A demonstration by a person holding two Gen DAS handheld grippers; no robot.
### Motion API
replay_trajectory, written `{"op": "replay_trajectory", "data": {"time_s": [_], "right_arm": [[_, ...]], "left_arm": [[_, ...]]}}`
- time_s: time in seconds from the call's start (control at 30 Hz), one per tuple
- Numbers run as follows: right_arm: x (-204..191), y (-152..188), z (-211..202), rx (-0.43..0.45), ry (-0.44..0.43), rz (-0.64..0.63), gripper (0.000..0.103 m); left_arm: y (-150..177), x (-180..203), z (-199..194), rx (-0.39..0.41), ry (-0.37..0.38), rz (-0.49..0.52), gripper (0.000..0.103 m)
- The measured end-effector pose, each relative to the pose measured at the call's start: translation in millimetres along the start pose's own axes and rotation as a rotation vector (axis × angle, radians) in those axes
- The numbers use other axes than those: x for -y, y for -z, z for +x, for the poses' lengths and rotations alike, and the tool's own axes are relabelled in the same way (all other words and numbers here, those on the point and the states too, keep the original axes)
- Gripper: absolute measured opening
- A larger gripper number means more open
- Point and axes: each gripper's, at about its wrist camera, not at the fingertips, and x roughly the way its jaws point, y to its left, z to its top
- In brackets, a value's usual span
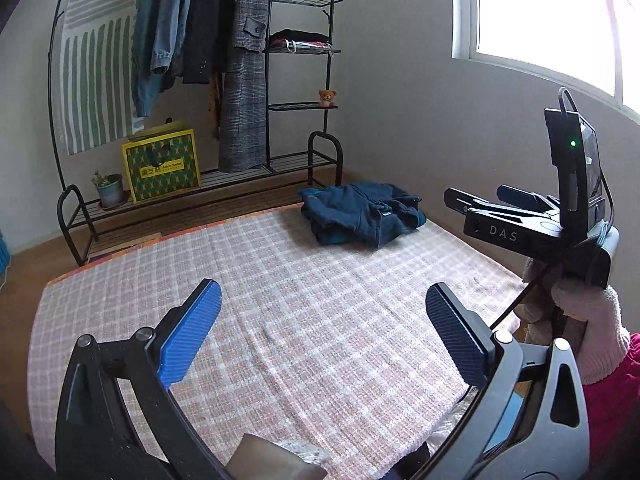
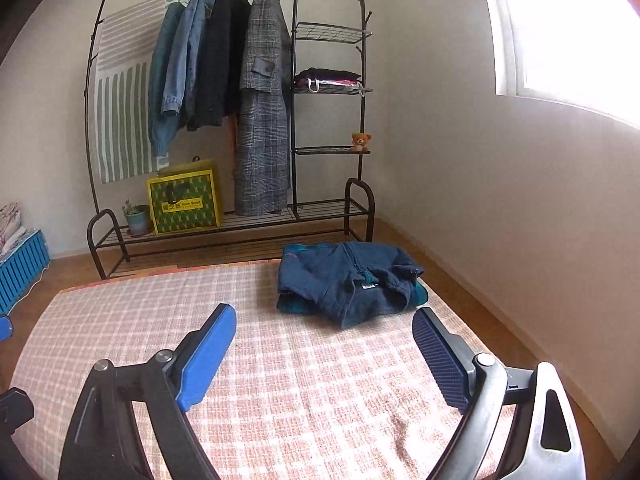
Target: Fold large clothes
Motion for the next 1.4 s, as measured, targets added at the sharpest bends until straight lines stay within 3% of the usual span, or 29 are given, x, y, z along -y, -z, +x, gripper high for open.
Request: {"op": "replay_trajectory", "data": {"time_s": [0.07, 0.33, 1.4], "right_arm": [[0.0, 0.9, 0.2, 0.012, 0.002, 0.006, 0.103], [0.1, 7.5, 4.3, 0.014, 0.029, 0.007, 0.103], [1.6, 9.1, 9.3, 0.014, 0.032, 0.038, 0.103]], "left_arm": [[0.6, -0.4, -0.6, 0.006, -0.023, 0.010, 0.103], [7.4, 1.1, 3.7, -0.014, -0.050, 0.032, 0.103], [16.6, 9.0, 2.2, -0.023, -0.043, 0.040, 0.103]]}}
